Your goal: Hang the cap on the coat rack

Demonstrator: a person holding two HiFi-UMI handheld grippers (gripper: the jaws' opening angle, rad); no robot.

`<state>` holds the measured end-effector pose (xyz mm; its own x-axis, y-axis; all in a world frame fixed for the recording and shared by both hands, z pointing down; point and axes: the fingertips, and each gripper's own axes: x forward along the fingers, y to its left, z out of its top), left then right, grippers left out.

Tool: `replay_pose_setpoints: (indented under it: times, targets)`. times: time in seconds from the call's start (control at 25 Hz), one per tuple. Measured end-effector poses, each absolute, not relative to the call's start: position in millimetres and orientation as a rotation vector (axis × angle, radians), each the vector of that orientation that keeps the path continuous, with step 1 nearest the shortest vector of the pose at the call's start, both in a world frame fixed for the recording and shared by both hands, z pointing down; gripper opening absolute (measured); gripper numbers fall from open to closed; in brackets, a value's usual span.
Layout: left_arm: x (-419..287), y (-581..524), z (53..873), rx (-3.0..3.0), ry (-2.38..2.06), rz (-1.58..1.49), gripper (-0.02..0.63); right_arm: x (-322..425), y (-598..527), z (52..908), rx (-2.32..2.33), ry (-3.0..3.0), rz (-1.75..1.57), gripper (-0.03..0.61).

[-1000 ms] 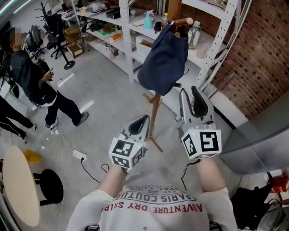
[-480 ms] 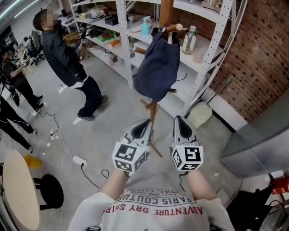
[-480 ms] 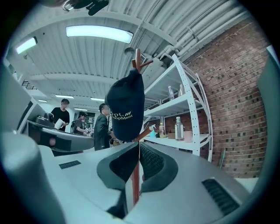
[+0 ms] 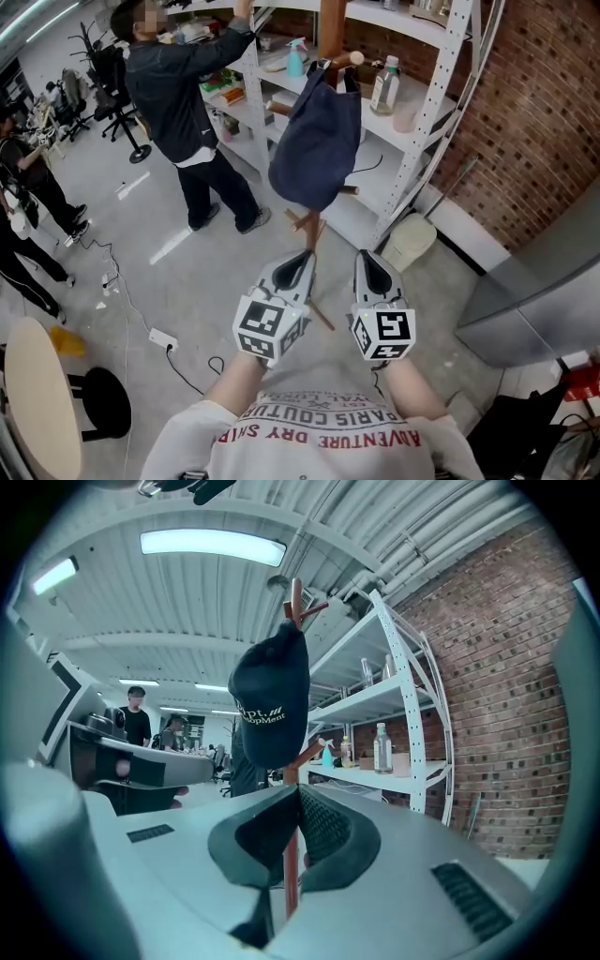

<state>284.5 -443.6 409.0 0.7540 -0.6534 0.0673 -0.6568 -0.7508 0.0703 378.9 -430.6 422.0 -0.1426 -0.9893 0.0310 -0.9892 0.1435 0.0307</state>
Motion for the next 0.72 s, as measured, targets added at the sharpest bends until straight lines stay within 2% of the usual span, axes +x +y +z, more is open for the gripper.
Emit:
replay_pose_setpoints:
  times: [0.72]
  targets:
    - [285.9,-440.4,416.4,2.842,-1.077,0.078,0.006,381.6,-423.5,424.8,2.06,-2.344,0.067,0.014]
